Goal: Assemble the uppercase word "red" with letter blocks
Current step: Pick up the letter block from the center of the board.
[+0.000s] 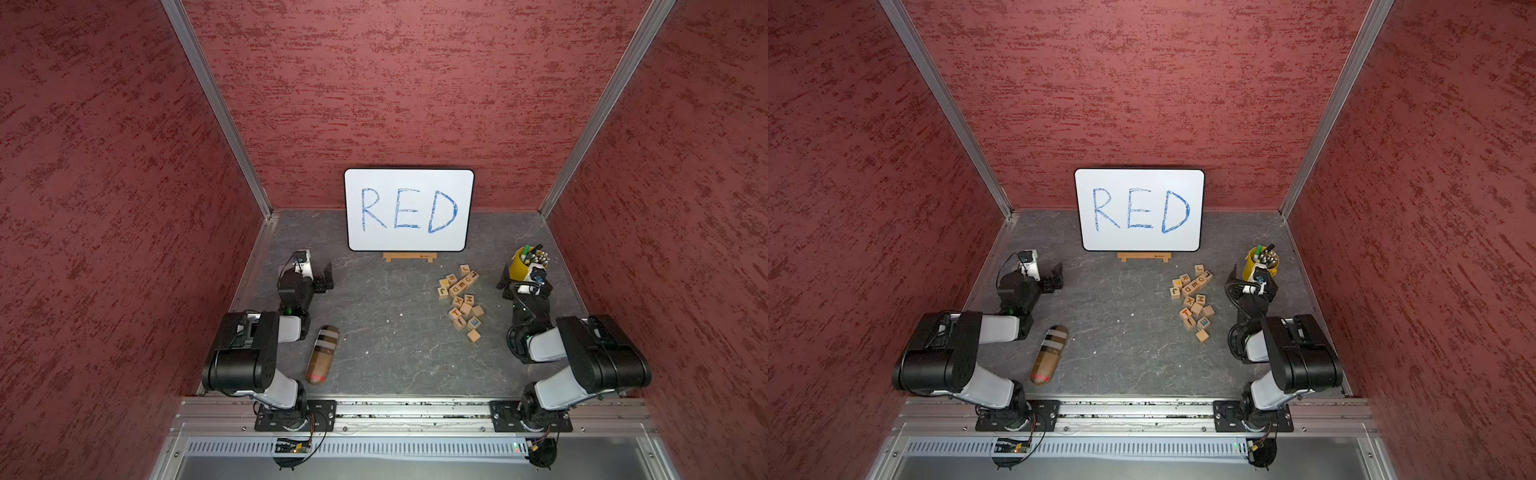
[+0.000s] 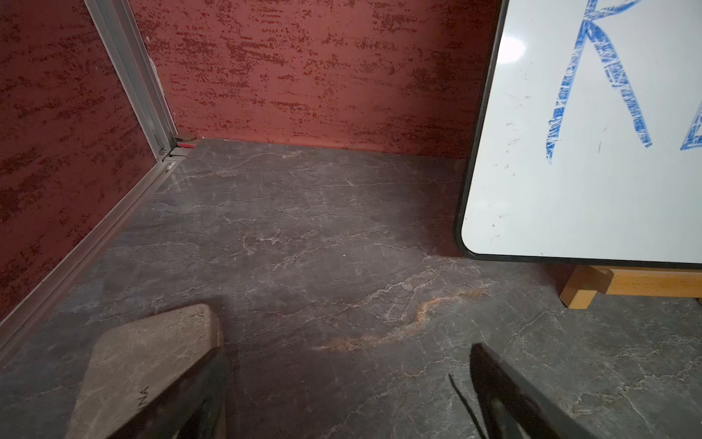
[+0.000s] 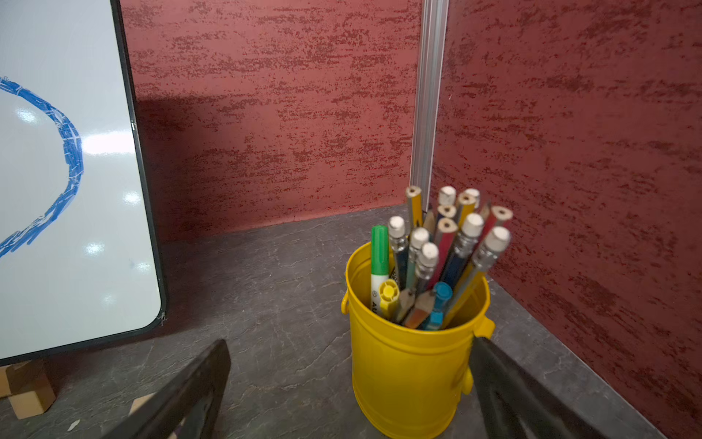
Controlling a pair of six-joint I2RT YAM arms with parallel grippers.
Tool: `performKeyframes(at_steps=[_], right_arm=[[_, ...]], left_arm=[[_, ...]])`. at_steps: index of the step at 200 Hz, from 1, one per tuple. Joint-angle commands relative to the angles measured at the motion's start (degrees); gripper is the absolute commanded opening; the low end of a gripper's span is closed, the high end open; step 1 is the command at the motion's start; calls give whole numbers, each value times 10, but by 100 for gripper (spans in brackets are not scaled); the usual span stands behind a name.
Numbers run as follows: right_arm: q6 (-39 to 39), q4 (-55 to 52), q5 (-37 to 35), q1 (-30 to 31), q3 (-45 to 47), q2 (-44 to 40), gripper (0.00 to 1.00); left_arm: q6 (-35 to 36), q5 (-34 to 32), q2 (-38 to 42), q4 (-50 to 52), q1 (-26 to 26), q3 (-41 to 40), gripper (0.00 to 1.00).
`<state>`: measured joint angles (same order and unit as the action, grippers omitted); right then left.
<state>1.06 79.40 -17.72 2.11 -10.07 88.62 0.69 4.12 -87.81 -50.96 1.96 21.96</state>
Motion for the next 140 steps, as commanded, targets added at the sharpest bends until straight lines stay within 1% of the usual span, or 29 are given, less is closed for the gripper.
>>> performKeyframes(at_steps=[1,140], right_arm=[[5,4,5,-4,-8,0,99],[5,1,6,-5,-9,0,99]], left_arm=[[-1,4,0,2,2,0,99],[0,4,0,2,2,0,99]])
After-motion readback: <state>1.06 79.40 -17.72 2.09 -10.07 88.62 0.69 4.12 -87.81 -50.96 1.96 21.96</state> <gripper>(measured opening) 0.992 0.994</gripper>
